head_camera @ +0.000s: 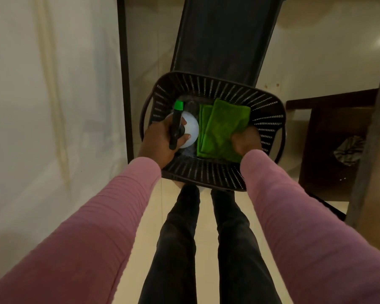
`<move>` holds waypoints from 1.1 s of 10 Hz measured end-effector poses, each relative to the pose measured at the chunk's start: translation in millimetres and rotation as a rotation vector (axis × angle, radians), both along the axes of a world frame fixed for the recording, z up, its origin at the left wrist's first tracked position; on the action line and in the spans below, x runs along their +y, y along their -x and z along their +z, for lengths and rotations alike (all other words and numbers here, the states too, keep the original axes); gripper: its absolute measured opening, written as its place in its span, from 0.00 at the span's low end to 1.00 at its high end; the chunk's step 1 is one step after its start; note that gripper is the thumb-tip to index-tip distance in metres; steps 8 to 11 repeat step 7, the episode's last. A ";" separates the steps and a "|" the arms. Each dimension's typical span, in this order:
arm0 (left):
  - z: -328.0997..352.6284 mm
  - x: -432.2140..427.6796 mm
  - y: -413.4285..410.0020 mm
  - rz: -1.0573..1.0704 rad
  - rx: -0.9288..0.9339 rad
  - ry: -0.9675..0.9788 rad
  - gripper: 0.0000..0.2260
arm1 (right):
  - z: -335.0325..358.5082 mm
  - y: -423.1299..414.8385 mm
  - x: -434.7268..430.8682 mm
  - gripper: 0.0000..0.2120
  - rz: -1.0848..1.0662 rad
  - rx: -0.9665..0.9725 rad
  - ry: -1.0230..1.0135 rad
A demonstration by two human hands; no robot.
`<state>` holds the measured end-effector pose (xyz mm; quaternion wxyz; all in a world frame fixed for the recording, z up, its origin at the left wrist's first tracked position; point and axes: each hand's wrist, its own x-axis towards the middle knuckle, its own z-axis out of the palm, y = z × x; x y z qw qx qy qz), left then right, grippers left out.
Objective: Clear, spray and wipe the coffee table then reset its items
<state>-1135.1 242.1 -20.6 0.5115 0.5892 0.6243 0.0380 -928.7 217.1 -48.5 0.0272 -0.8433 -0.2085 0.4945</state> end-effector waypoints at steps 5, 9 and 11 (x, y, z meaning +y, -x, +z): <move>55.6 -20.2 8.1 -0.081 0.283 0.013 0.21 | 70.2 22.6 -40.1 0.34 0.293 -0.126 -0.162; 108.8 -66.2 -3.6 -0.004 0.298 -0.042 0.32 | 126.9 7.0 -63.2 0.33 0.549 -0.209 -0.315; 108.8 -66.2 -3.6 -0.004 0.298 -0.042 0.32 | 126.9 7.0 -63.2 0.33 0.549 -0.209 -0.315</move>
